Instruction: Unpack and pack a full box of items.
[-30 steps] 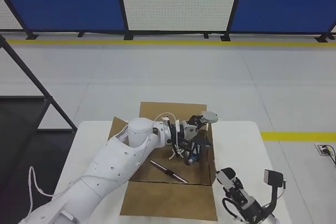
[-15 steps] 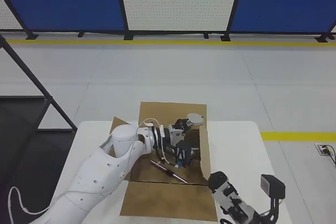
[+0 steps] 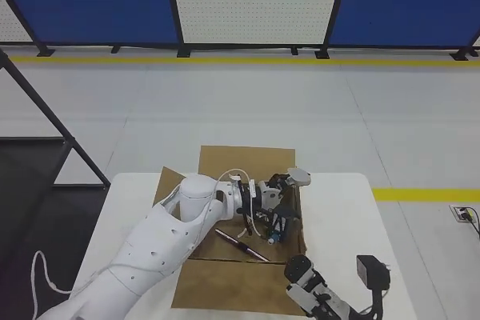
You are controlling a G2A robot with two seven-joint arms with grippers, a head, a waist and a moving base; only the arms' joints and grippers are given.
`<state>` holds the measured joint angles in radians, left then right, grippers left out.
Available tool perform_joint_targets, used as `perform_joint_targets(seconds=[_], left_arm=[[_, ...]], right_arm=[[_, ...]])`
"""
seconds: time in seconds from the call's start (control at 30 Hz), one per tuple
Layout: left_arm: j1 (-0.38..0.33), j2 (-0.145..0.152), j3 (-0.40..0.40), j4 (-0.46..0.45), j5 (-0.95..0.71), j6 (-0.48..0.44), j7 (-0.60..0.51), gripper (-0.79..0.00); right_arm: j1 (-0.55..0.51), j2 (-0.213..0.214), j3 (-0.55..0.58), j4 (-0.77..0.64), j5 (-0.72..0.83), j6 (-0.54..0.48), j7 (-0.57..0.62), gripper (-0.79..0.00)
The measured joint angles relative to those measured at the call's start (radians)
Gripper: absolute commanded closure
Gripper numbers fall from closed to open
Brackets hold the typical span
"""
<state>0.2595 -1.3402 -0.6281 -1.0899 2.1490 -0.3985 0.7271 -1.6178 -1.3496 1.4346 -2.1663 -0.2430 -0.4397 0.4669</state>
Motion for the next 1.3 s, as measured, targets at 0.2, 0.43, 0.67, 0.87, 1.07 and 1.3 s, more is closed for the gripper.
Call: perform_joint_targets(seconds=[0.2,0.43,0.67,0.87,1.07,1.3], left_arm=[[-0.035,-0.048,0.033,0.079,-0.079,0.018,-0.022,-0.785],[-0.089,-0.107,0.080,0.181,-0.129,0.012,-0.013,-0.785],[-0.097,-0.132,0.097,0.274,-0.120,0.070,0.063,-0.785],[-0.065,-0.101,0.029,0.270,-0.122,0.143,0.091,-0.785],[0.007,-0.020,-0.115,0.198,-0.100,0.196,0.116,-0.785],[0.197,0.092,-0.355,-0.044,-0.062,0.203,0.089,-0.785]], right_arm=[[0.012,-0.001,-0.010,0.007,-0.060,0.058,-0.091,-0.785],[0.022,-0.001,-0.004,0.026,-0.090,0.161,-0.164,-0.785],[0.030,-0.001,0.039,0.011,-0.079,0.263,-0.246,-0.785],[0.096,-0.001,0.028,0.059,-0.060,0.358,-0.225,-0.785],[0.154,-0.001,0.016,0.107,-0.062,0.394,-0.225,-0.785],[0.170,0.000,0.018,0.109,-0.077,0.432,-0.244,-0.785]])
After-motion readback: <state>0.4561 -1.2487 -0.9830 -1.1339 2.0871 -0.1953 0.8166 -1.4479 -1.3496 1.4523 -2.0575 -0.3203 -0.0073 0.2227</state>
